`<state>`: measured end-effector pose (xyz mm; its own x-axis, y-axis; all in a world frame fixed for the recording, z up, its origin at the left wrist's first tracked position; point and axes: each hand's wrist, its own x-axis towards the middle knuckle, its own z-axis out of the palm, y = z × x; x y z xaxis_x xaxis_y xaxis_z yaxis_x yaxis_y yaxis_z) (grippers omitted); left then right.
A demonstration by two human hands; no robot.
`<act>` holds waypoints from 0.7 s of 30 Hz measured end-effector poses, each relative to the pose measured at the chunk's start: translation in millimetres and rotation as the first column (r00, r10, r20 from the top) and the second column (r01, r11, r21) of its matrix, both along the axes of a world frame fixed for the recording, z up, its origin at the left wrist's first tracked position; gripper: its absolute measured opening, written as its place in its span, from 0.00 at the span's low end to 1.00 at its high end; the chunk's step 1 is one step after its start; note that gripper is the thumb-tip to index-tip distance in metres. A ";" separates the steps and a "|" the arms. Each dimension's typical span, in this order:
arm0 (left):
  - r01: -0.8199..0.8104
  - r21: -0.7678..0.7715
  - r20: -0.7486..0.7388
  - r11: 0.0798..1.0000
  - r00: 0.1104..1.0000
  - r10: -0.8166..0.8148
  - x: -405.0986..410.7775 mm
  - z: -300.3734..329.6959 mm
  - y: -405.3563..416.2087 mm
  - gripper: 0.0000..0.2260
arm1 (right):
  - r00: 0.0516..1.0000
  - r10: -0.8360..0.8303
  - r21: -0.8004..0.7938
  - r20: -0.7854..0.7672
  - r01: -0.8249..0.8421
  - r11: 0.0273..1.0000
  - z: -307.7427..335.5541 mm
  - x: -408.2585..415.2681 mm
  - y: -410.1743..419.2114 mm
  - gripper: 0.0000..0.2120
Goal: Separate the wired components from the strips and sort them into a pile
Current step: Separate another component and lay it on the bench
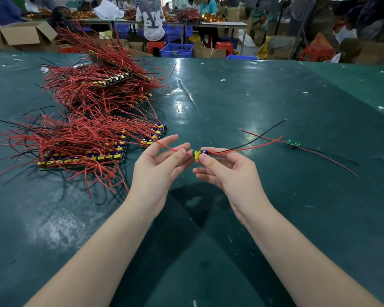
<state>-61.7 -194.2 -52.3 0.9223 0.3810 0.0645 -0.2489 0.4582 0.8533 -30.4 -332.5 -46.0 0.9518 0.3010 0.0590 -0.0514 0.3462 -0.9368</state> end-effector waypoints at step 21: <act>-0.062 -0.089 -0.023 0.994 0.998 0.061 3.1 -1.5 8.2 0.09 | 0.971 0.088 0.095 -0.221 -0.068 0.993 -0.3 2.5 -0.8 0.03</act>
